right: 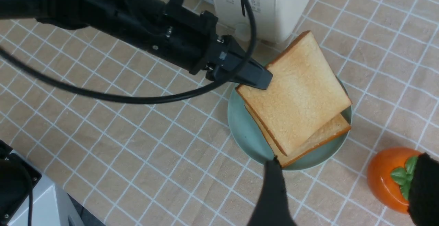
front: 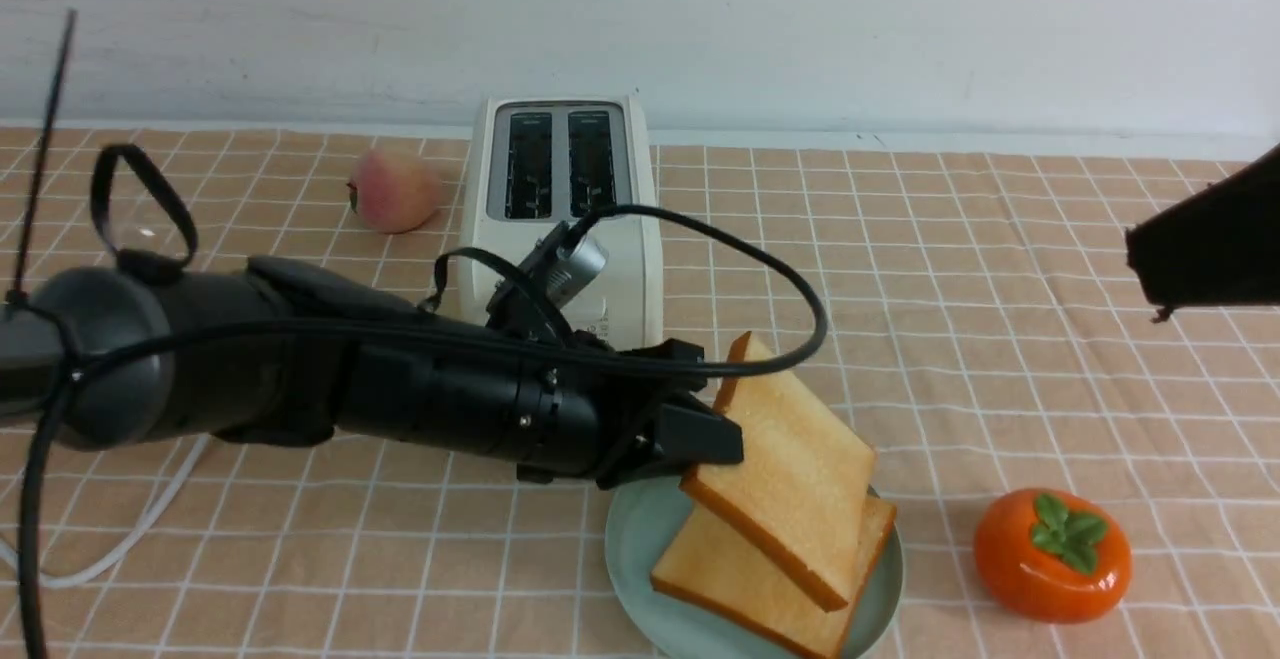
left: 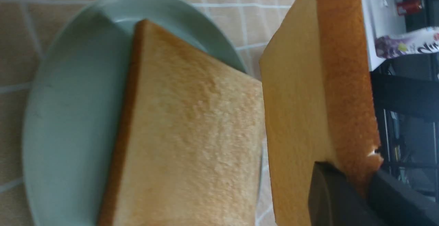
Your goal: Take toasted bread from bread machine on light coffee tablecloth place on plate.
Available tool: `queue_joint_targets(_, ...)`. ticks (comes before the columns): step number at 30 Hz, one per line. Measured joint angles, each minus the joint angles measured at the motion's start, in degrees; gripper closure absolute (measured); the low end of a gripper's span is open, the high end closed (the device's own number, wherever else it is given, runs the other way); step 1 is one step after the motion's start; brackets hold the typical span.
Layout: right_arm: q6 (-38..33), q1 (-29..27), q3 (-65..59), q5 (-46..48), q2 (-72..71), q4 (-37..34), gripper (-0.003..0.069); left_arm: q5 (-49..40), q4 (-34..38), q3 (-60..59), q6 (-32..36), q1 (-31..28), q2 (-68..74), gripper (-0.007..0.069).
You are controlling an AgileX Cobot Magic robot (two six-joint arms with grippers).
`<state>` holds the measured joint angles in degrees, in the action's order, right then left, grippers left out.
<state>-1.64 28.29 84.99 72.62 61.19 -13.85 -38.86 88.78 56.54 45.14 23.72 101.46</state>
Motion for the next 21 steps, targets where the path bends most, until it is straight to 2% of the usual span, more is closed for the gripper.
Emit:
queue_joint_targets(3,0.0,0.0,0.0,0.0,0.0,0.0,0.0162,1.3,0.91,-0.01,0.39,0.0,1.92,0.0548)
queue_joint_targets(6,0.0,0.0,0.0,0.0,0.0,0.0,0.0162,1.77,0.91,-0.01,0.43,0.0,1.98,0.0473)
queue_joint_targets(9,0.0,0.0,0.0,0.0,0.0,0.0,0.0162,1.39,-1.25,-0.01,-1.68,0.0,1.6,0.0333)
queue_joint_targets(10,0.0,0.0,0.0,0.0,0.0,0.0,0.0162,1.3,-1.51,-0.01,-1.97,0.0,1.44,0.0321)
queue_joint_targets(11,0.0,0.0,0.0,0.0,0.0,0.0,0.0162,-0.03,-4.12,-0.01,-4.72,0.0,0.5,0.0214)
queue_joint_targets(12,0.0,0.0,0.0,0.0,0.0,0.0,0.0162,-0.74,-5.91,-0.01,-6.1,0.0,-0.47,0.0152)
queue_joint_targets(14,0.0,0.0,0.0,0.0,0.0,0.0,0.0162,-1.23,-8.0,-0.01,-7.4,0.0,-1.91,0.0079)
queue_joint_targets(15,0.0,0.0,0.0,0.0,0.0,0.0,0.0162,-1.15,-12.04,-0.01,-9.7,0.0,-3.86,0.0014)
queue_joint_targets(16,0.0,0.0,0.0,0.0,0.0,0.0,0.0162,-0.45,-15.28,-0.01,-11.68,0.0,-5.31,-0.0012)
queue_joint_targets(18,0.0,0.0,0.0,0.0,0.0,0.0,0.0162,1.35,-22.54,-0.01,-16.6,-0.3,-7.81,-0.0034)
queue_joint_targets(21,0.0,0.0,0.0,0.0,-0.02,0.14,0.0162,1.76,-35.66,-0.01,-27.59,-2.48,-11.14,-0.0037)
